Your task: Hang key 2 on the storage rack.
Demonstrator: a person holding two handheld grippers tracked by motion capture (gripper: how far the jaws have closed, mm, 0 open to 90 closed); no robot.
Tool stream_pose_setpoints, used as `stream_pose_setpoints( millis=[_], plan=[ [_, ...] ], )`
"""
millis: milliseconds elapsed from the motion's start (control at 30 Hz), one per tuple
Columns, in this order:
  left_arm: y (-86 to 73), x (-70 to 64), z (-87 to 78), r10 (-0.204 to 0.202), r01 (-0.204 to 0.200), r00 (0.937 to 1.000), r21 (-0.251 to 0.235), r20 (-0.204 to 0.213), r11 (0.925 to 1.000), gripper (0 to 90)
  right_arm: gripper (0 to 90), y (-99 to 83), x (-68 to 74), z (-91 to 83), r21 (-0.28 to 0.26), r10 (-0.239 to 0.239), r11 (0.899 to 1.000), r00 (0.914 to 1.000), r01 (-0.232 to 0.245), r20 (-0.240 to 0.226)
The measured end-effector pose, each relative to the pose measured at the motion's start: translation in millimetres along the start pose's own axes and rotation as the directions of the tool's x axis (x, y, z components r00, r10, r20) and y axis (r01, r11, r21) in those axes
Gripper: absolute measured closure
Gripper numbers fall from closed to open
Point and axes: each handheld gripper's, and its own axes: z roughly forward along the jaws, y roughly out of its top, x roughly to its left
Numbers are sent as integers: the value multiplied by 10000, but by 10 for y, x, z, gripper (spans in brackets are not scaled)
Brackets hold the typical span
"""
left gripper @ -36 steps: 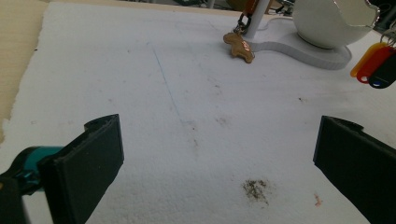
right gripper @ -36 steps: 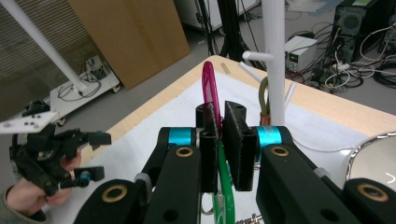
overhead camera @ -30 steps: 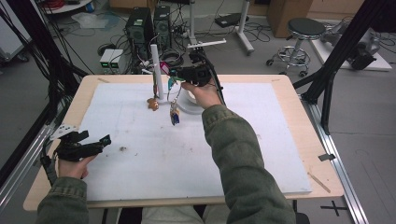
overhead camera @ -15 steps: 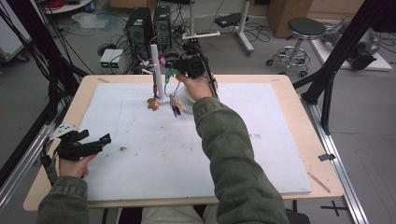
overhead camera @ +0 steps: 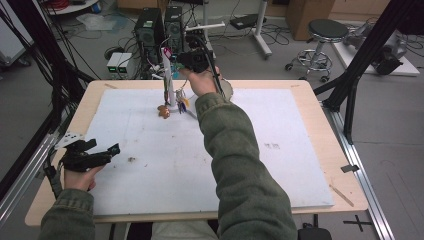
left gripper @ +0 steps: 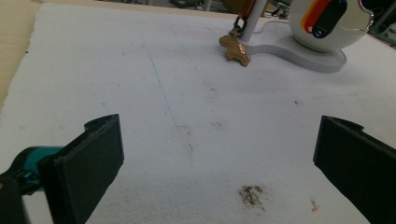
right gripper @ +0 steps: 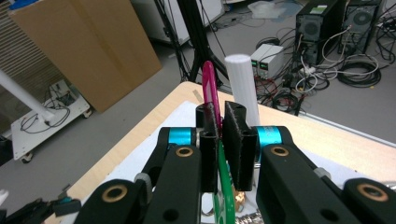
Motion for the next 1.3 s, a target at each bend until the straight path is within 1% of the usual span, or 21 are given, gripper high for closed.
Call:
stream_pose_setpoints(
  millis=[67,100,200,333,467,567,800,967,1133,1200,1267,1300],
  plan=[
    [0,-2,3,41,-41,10000,46,27,10000,21,845,37,9,35,-58,67,10000,9999,-67,84],
    [-1,-5,7,1,-1,10000,13,27,10000,21,845,54,10,51,-111,140,9998,9999,-140,67],
    [0,-1,10,9,-9,10000,9,38,10000,21,845,86,11,99,-352,251,9991,9995,-244,191],
    [5,9,21,1,-1,10000,-9,-58,10000,22,845,110,9,168,-512,451,9977,9988,-440,200],
    [14,12,39,-81,80,9999,-68,-63,9999,22,845,129,27,236,-668,483,9967,9985,-467,239],
    [13,11,50,-50,50,10000,-25,-40,10000,22,845,134,37,298,-742,464,9963,9985,-441,298],
    [13,22,55,-101,101,9999,-77,-40,9999,22,845,82,78,432,-652,482,9968,9984,-462,301],
    [13,19,59,-34,34,10000,-19,-24,10000,22,844,41,111,508,-531,452,9977,9978,-426,492],
    [14,15,65,-47,47,10000,-46,-13,10000,22,844,14,96,557,-451,769,9962,9952,-742,604],
    [15,20,64,-34,34,10000,-31,-17,10000,22,842,8,101,565,-415,767,9964,9950,-741,646],
    [15,20,63,-3,3,10000,-36,-34,10000,22,821,3,103,568,-422,709,9968,9954,-683,647],
    [14,21,63,19,-20,10000,-35,-58,10000,22,784,1,97,559,-461,725,9965,9960,-701,514]
  ],
)
